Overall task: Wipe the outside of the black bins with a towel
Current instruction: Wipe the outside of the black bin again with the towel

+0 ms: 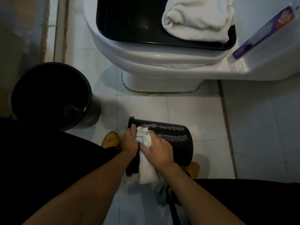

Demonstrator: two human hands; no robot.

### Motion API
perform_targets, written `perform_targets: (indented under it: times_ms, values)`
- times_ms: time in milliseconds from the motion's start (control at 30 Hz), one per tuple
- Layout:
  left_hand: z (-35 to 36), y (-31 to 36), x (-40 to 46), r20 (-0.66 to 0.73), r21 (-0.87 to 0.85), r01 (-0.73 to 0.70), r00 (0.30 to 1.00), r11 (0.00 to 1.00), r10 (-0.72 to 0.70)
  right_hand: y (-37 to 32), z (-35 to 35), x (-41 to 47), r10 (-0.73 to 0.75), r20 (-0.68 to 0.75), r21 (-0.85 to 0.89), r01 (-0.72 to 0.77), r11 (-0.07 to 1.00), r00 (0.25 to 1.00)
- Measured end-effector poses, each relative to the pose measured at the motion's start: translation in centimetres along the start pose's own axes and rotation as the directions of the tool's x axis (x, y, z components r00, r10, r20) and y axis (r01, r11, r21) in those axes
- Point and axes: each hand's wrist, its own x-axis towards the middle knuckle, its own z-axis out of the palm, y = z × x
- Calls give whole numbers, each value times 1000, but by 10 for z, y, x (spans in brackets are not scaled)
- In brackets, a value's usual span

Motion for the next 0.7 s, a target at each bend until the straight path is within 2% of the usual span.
perform_targets:
  times_ms: [100, 133, 233, 267, 333, 400, 467, 533, 600, 633, 700]
  values:
    - [-1, -1, 4, -25, 25, 23, 999, 999, -23, 5, -1, 7, 65, 65, -58, -62, 996, 996]
    - [1, -2, 5, -50, 32, 46, 998, 998, -44, 10, -7, 10, 128, 76, -81, -122, 989, 989]
    - [5, 0, 7, -99, 42, 62, 993, 997, -58, 11, -16, 20, 386, -3, 17, -385, 923, 923]
    - [5, 0, 9, -103, 45, 46, 994, 998, -41, 3, -13, 23, 407, -4, 54, -406, 912, 913]
    - [2, -4, 13, -74, 16, 19, 997, 1000, -17, -11, 1, 23, 354, 91, 211, -366, 906, 931]
    - [-1, -2, 10, -68, -66, 16, 997, 998, -21, -15, 5, 19, 290, 208, 387, -351, 853, 934]
    - [-1, 0, 7, -116, -109, 48, 991, 993, -61, -4, -3, 23, 289, 214, 307, -345, 887, 933]
    - [2, 4, 8, -119, -93, 99, 987, 991, -110, 7, -12, 31, 396, 101, 160, -407, 899, 913]
    - [3, 7, 9, -122, -82, 105, 986, 991, -115, 2, -15, 36, 491, 15, 186, -485, 855, 871]
    - [2, 4, 12, -131, -65, 91, 986, 994, -99, -7, -13, 38, 480, 23, 193, -475, 859, 877]
    - [-1, -1, 15, -112, -55, 77, 990, 996, -83, -21, -5, 34, 368, 117, 237, -385, 892, 923]
